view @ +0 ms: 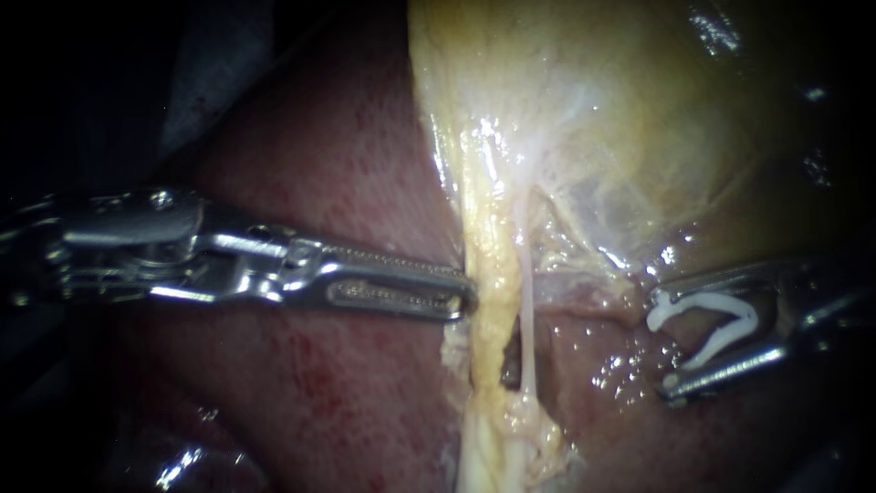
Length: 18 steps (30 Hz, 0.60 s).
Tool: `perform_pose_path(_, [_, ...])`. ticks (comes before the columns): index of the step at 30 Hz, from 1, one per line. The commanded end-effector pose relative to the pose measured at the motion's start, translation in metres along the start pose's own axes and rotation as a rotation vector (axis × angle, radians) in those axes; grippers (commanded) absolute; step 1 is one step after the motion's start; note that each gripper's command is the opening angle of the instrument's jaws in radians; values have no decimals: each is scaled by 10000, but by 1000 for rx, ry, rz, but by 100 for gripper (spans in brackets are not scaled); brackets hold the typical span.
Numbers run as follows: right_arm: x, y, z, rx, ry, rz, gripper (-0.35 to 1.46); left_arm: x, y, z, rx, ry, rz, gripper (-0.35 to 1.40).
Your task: Clipping first clip left tube
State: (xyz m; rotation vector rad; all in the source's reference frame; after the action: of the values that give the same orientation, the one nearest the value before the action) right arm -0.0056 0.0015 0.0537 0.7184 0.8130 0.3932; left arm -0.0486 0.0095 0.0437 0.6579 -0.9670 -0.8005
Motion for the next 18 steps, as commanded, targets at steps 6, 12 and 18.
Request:
perform_pose_path(6, [1,-2,1,-1,0,1,60,1,-1,-4,2,1,0,-35])
perform_pose_path(12, [3,-6,6,-3,1,2,60,6,-6,-18,9,4,-10,-35])
perform_pose_path(18, [7,-12,18,-6,4,3,60,12,-13,-34,18,5,-13,-35])
